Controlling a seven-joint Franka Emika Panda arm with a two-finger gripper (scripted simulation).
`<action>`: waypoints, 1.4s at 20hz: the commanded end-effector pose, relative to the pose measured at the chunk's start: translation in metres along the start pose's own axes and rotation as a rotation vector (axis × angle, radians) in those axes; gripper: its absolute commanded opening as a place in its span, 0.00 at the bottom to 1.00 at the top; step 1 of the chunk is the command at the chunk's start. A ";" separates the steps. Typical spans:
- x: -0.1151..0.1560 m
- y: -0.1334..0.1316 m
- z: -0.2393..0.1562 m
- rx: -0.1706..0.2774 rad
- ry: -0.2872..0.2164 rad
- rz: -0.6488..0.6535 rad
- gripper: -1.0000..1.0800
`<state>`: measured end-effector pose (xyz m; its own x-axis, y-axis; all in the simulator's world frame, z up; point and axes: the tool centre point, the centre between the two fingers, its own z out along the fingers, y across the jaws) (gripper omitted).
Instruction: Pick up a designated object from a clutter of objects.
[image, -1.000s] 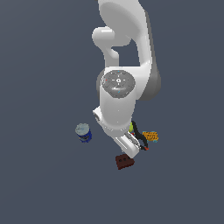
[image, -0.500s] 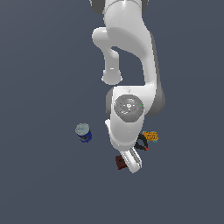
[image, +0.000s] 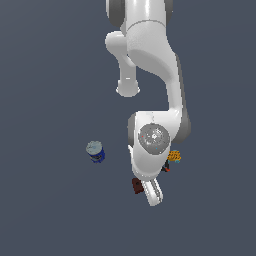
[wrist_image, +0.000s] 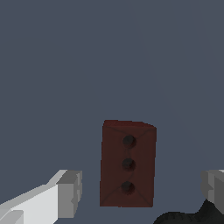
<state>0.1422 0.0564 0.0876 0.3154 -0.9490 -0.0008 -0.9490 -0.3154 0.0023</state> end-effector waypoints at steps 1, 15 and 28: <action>-0.002 -0.003 0.005 0.002 0.001 0.024 0.96; -0.004 -0.004 0.029 0.002 0.001 0.043 0.96; -0.004 -0.005 0.061 0.002 0.001 0.045 0.00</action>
<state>0.1450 0.0613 0.0267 0.2721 -0.9623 -0.0003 -0.9623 -0.2721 0.0009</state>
